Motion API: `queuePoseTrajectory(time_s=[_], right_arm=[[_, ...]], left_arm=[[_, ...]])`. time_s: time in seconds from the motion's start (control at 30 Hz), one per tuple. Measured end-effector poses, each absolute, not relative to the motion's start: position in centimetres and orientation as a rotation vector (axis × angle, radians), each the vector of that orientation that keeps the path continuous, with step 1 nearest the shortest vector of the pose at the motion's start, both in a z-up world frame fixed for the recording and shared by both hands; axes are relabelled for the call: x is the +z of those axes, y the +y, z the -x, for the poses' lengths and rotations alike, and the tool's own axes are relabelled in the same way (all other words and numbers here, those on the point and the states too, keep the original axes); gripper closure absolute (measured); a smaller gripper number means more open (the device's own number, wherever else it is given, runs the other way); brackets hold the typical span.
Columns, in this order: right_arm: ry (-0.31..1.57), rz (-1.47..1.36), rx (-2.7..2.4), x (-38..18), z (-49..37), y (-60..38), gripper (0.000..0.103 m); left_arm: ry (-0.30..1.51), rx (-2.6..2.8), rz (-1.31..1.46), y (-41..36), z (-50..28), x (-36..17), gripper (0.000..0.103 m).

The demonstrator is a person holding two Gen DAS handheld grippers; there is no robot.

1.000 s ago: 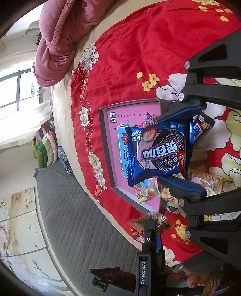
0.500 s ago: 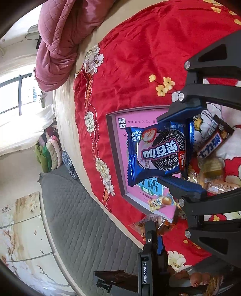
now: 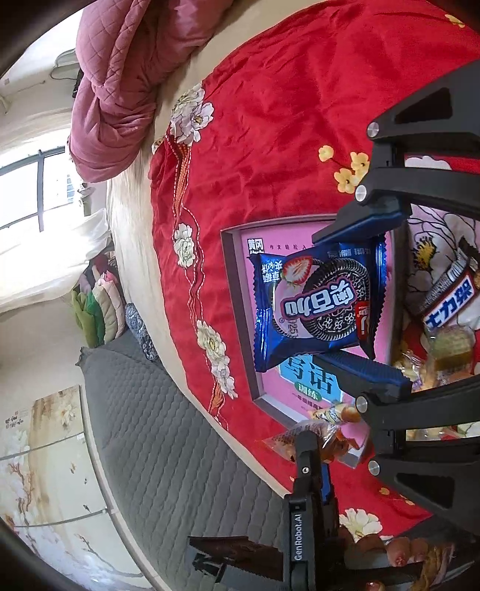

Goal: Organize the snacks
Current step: 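Carry the blue cookie pack and the peanut bag over the tray, then lower both packs into the tray and open both tools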

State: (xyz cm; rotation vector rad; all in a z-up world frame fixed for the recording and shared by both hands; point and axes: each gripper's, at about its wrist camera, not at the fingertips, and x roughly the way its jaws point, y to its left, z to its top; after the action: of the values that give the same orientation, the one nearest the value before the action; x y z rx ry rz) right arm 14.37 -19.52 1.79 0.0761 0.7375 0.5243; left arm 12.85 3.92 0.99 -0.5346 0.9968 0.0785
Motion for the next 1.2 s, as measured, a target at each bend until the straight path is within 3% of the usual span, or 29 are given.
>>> queuePoseTrajectory(time_s=[1.2], right_arm=[[0.870,-0.067,0.514,-1.3,-17.9,-18.2,0.046]], left_arm=[[1.112,0.035,0.429,0.5,-16.7,-3.9,0.058]])
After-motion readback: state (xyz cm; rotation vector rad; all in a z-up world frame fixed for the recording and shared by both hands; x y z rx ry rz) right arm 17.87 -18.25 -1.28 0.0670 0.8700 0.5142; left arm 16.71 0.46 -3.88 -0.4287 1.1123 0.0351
